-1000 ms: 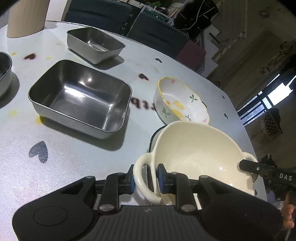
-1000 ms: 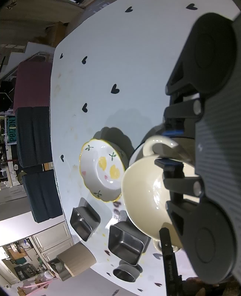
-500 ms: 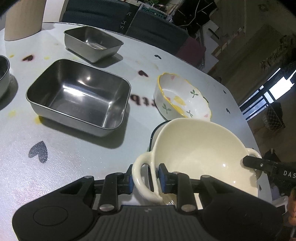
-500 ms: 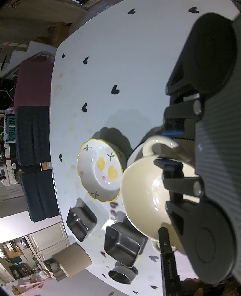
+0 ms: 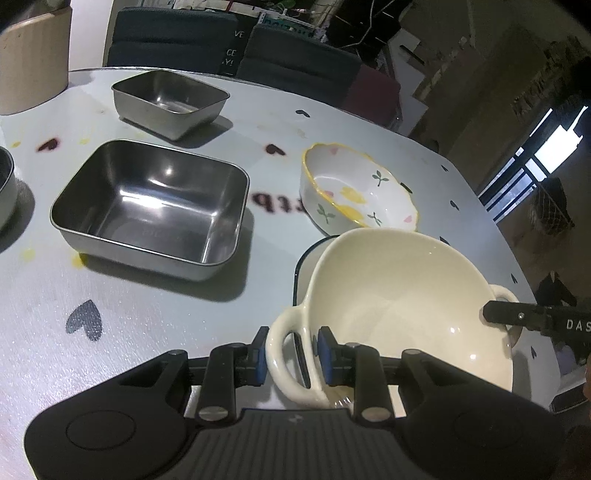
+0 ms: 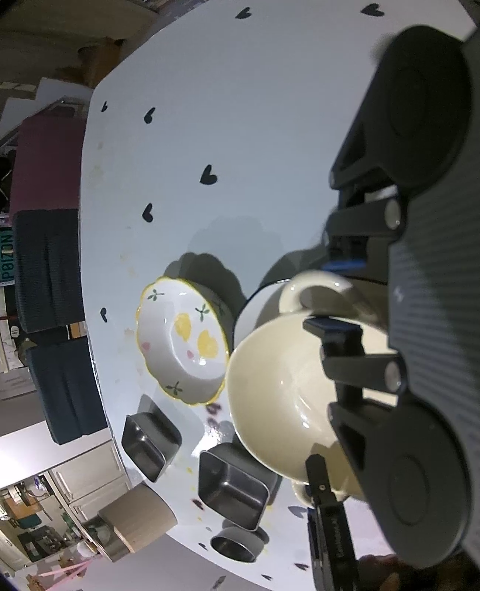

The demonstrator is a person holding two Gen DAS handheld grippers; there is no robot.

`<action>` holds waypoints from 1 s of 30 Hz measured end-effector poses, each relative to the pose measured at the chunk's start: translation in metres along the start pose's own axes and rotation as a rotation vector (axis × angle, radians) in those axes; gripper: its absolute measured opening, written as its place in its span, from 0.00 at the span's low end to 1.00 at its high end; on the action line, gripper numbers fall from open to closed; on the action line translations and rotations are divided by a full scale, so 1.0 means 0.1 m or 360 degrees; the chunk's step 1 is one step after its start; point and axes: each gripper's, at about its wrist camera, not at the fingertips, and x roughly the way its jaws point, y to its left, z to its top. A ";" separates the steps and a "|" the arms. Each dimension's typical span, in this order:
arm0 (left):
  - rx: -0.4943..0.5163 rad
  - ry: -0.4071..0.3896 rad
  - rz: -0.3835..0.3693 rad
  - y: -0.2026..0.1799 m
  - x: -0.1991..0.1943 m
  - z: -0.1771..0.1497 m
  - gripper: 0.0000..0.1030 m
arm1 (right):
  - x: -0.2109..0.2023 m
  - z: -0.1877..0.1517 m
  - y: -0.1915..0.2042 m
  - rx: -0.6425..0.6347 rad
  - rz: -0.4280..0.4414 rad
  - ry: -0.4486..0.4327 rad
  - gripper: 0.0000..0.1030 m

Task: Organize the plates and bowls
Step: 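Lower the cream bowl onto the white plate and open both tools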

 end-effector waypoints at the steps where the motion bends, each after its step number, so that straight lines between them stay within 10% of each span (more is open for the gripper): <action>1: 0.0000 0.0003 -0.0004 0.01 0.00 0.00 0.29 | 0.01 0.00 0.00 0.0003 0.0004 0.0004 0.30; 30: 0.0049 -0.0019 -0.0001 -0.06 -0.02 0.02 0.31 | 0.22 0.02 -0.18 0.0050 0.0000 0.0075 0.43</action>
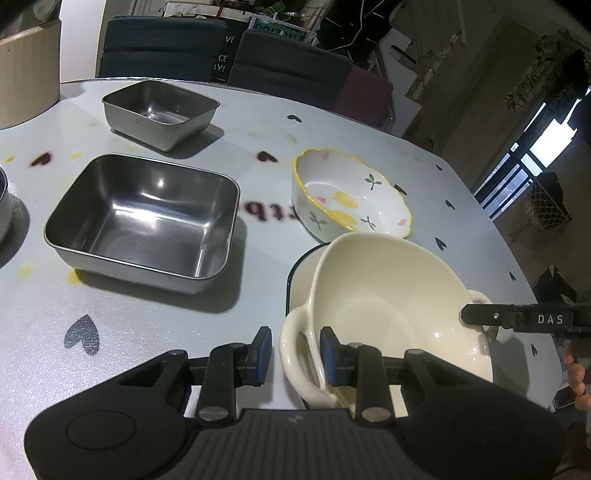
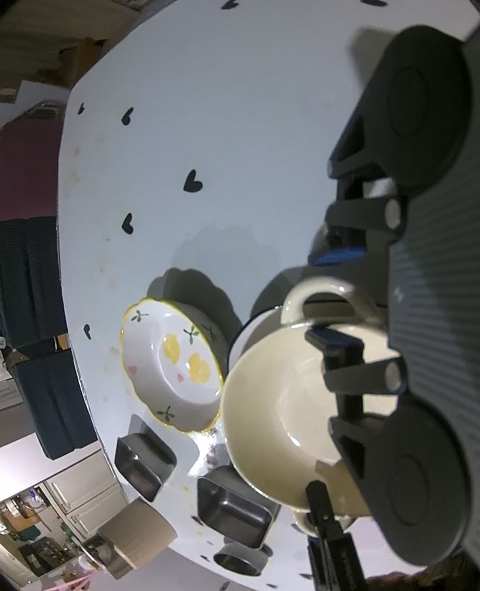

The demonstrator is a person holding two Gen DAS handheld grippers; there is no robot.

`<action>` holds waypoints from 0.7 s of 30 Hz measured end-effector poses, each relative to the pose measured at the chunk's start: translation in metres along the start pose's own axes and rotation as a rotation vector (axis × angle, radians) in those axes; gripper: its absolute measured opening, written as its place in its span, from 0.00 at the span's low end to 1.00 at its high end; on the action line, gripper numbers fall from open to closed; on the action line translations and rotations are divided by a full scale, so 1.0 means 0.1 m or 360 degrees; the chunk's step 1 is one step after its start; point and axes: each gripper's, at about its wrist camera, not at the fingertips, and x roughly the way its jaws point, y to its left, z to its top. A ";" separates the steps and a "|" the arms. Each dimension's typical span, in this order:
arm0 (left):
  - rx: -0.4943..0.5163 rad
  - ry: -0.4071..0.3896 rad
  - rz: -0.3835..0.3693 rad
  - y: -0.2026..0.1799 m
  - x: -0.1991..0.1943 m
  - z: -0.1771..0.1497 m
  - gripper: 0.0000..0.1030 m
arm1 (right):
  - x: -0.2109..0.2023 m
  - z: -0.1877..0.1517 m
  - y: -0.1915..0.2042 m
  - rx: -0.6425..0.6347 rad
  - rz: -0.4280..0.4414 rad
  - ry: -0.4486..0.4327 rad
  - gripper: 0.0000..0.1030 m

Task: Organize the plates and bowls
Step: 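Lower the cream bowl onto the white plate and open both tools, then move both tools to the yellow-rimmed floral bowl and grip its rim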

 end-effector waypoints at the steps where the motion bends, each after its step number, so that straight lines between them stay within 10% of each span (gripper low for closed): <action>1: 0.0000 -0.0001 -0.0001 0.00 0.00 0.00 0.31 | 0.00 -0.01 -0.01 -0.0003 0.0001 0.0001 0.45; 9: 0.0023 0.0003 0.0044 -0.01 -0.01 0.00 0.37 | -0.01 -0.06 -0.07 -0.0026 -0.0016 -0.0015 0.60; 14: -0.0029 0.0003 0.0037 0.03 -0.08 -0.01 0.77 | -0.03 -0.11 -0.02 -0.0088 -0.0079 -0.0029 0.71; 21: -0.0012 -0.0056 0.0033 -0.07 -0.28 -0.02 1.00 | -0.18 -0.16 -0.02 -0.0111 -0.0042 -0.0069 0.92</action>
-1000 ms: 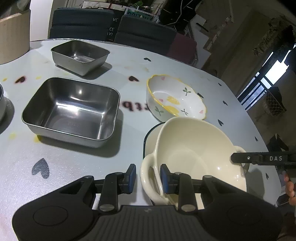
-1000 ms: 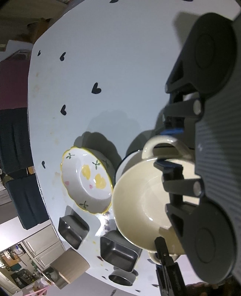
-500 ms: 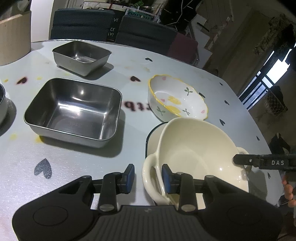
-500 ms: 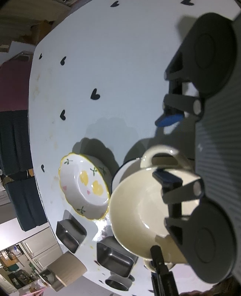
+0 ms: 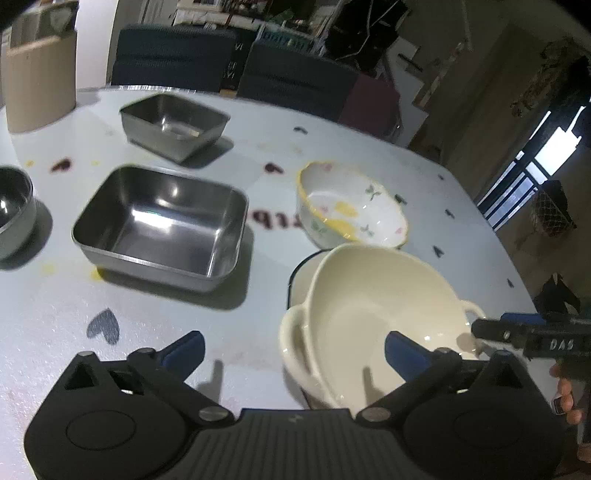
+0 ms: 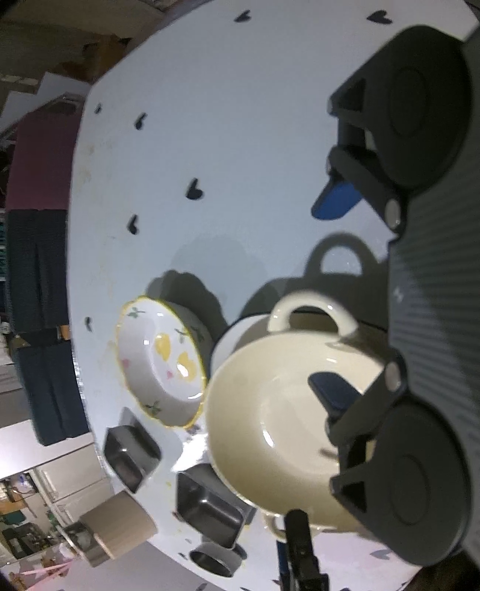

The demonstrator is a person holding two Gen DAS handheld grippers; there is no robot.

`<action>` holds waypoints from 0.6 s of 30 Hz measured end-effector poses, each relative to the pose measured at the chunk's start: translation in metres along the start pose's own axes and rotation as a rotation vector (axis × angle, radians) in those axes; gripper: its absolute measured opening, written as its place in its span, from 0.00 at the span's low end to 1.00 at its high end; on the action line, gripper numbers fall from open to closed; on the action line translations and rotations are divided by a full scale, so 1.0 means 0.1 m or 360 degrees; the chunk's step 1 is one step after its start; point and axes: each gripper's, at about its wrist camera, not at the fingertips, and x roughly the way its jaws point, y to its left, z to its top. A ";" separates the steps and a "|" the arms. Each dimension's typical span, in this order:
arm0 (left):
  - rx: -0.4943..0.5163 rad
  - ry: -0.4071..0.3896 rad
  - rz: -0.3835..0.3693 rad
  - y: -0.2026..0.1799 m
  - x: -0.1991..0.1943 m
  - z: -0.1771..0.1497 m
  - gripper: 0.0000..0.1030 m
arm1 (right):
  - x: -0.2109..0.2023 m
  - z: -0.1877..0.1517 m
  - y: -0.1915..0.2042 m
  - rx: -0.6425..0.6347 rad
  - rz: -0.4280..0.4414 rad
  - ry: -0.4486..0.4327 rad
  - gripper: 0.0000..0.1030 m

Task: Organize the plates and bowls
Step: 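Move both tools to the yellow-rimmed floral bowl and grip its rim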

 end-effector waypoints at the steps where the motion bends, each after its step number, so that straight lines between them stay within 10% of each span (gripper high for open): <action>1: 0.0018 -0.0021 -0.0012 -0.03 -0.05 0.01 1.00 | -0.07 0.00 -0.01 0.0012 0.0005 -0.0048 0.92; 8: 0.0172 -0.0259 -0.0023 -0.21 -0.25 0.21 1.00 | -0.43 0.09 -0.10 0.0159 0.0170 -0.0401 1.00; 18: 0.0235 -0.0166 -0.0018 -0.32 0.15 0.77 1.00 | -0.15 0.51 -0.13 0.0203 0.0074 -0.0467 1.00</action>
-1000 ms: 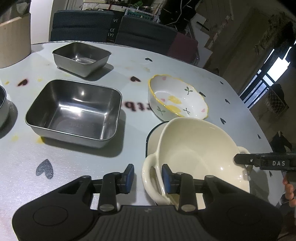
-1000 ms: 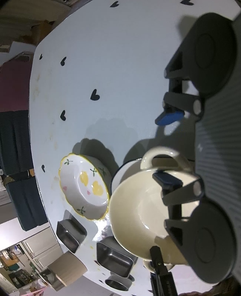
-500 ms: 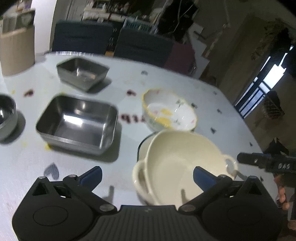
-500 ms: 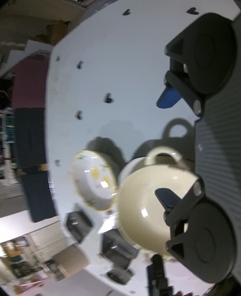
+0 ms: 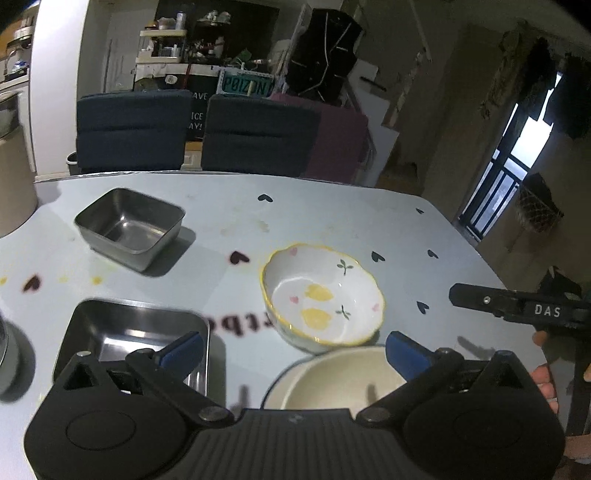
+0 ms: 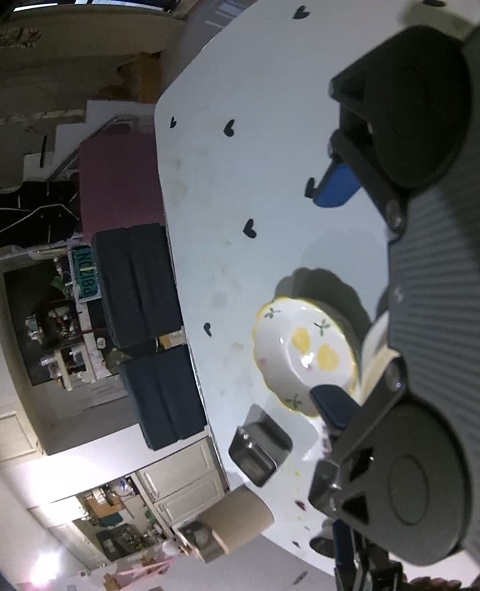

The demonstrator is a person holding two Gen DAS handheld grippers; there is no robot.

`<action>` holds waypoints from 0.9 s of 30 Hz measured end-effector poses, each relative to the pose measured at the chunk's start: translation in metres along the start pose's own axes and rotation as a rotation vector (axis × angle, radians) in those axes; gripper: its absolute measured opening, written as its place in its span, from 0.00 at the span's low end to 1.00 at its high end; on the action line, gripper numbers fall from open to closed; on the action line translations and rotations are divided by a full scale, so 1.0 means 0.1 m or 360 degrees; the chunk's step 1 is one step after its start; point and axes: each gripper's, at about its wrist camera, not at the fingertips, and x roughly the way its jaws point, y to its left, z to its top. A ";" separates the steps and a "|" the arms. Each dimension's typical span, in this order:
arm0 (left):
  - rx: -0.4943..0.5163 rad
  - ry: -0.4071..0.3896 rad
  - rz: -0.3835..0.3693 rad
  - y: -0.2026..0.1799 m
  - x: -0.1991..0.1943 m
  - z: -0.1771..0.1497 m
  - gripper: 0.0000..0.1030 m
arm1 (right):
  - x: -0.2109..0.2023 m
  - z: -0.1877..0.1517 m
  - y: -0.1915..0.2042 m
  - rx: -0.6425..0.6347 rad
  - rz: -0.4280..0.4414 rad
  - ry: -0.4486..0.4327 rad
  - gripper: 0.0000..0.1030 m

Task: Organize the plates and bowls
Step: 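Move both tools to the yellow-rimmed floral bowl and grip its rim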

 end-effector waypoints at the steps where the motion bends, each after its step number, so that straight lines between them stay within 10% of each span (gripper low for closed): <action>1: -0.0007 0.0010 -0.0004 0.02 0.07 0.05 1.00 | 0.06 0.04 -0.01 0.0008 -0.0011 0.0015 1.00; 8: -0.0128 0.0144 -0.0009 0.22 0.55 0.31 0.75 | 0.49 0.23 -0.16 0.0192 -0.0021 0.0106 0.94; 27: -0.0204 0.0359 -0.0005 0.40 1.35 0.38 0.18 | 1.30 0.25 -0.11 0.0261 0.0012 0.0403 0.24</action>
